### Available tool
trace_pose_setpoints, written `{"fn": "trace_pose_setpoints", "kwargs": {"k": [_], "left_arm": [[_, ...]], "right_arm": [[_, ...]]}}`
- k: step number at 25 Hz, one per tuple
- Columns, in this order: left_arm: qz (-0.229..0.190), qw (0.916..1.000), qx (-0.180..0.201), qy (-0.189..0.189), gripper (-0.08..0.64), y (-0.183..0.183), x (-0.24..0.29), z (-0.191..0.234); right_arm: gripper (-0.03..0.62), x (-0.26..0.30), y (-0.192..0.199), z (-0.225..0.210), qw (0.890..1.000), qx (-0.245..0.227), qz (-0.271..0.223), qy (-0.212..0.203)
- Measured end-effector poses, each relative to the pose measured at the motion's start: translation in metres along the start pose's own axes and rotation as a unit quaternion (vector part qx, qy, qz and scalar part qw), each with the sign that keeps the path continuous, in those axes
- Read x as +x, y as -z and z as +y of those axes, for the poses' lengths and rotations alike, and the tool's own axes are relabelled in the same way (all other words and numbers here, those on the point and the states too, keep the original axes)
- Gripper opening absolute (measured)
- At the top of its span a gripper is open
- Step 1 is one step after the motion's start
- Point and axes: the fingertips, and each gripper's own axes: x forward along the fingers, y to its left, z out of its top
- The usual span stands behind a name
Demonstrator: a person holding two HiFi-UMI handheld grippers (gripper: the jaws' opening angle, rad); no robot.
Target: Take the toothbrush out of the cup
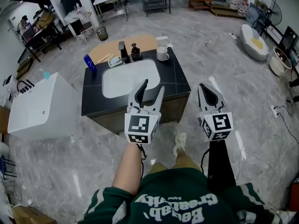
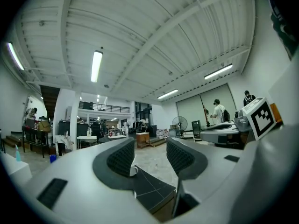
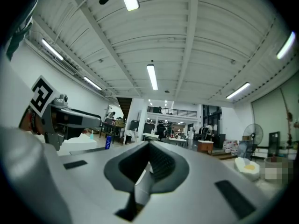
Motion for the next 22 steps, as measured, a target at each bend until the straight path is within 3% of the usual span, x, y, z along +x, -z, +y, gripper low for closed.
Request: {"fn": "trace_pose_setpoints", "kwargs": {"k": [15, 22], "left_arm": [[0.026, 0.9992, 0.008, -0.029, 0.206, 0.022, 0.215, 0.044], [0.059, 0.9973, 0.018, -0.040, 0.212, 0.049, 0.302, 0.057]], "right_arm": [[0.003, 0.185, 0.023, -0.136, 0.999, 0.016, -0.009, -0.049], [0.003, 0.260, 0.043, -0.187, 0.997, 0.036, -0.011, -0.072]]}}
